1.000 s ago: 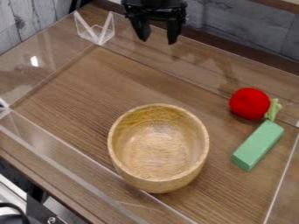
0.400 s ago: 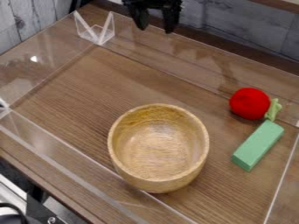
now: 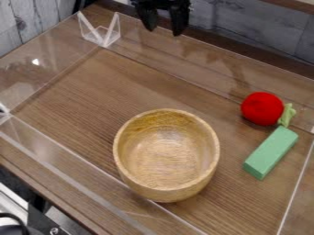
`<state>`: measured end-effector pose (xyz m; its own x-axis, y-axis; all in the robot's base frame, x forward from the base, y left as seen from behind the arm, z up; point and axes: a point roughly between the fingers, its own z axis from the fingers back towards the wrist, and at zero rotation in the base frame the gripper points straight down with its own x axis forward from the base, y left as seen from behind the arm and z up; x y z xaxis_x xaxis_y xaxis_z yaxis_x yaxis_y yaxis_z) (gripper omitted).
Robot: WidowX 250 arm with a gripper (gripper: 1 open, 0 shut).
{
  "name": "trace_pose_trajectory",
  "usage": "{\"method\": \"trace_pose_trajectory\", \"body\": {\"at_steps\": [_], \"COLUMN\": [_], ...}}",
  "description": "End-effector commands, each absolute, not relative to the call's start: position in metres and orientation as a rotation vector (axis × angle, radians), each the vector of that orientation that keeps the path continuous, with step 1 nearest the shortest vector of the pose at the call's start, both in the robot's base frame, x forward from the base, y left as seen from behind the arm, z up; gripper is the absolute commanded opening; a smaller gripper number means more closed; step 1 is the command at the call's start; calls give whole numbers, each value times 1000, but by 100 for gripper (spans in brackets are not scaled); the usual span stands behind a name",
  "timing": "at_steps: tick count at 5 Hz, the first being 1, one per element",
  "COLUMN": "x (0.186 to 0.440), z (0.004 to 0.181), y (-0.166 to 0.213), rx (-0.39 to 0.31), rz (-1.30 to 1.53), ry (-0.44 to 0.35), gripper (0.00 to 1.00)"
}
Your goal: Remove the green stick from the brown bowl and put it on the table
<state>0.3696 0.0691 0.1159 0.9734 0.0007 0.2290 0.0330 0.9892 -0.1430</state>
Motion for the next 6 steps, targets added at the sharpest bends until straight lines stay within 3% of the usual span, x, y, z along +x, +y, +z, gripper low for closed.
{"method": "trace_pose_trajectory", "body": {"at_steps": [1,4,6], "x": [374,376,362], "z": [140,135,114], "y": [61,87,75], "rx": [-124,-89,-111], "rz": [-39,65,26], "ry": [-291,-260,-188], "gripper": [100,100,100]}}
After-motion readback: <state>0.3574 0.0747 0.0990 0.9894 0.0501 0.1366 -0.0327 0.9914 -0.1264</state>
